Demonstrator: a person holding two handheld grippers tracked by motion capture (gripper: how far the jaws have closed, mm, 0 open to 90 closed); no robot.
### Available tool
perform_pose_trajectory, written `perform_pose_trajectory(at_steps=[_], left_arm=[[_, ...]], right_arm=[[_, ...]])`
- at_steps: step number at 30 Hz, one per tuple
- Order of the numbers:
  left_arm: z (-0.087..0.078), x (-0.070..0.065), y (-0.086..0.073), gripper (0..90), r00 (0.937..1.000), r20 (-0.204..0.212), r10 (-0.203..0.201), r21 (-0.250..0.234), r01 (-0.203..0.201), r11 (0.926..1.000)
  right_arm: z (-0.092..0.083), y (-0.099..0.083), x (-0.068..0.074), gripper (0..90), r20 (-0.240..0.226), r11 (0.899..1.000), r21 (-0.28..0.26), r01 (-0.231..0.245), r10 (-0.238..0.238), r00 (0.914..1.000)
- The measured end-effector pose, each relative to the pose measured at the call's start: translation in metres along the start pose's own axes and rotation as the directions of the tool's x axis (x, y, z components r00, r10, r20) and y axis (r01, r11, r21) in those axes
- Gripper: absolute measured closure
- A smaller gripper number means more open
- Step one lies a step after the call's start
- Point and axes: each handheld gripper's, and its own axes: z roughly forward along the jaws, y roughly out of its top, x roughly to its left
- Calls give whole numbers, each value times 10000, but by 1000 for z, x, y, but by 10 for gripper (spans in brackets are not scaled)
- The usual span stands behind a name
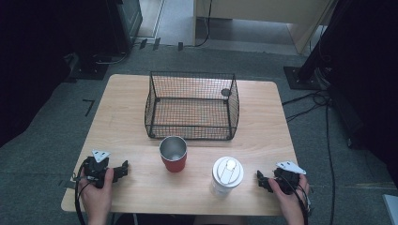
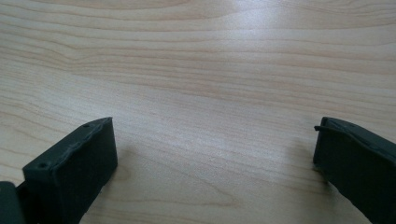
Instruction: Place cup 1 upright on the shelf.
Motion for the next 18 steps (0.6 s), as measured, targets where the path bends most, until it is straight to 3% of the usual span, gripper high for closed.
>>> perform_pose_trajectory(at_steps=[5, 14, 18], left_arm=[[2, -2, 1, 1, 9999, -80, -124, 15, 124, 9999], [-4, -4, -3, 1, 9999, 128, 15, 82, -16, 10000], [-11, -8, -2, 1, 9993, 363, 104, -239, -96, 9997]], right_arm=[[0, 0, 0, 0, -3, 10000, 3, 8, -8, 10000], [0, 0, 0, 0, 0, 10000, 5, 5, -5, 10000], [0, 0, 0, 0, -1, 10000, 2, 8, -8, 10000]])
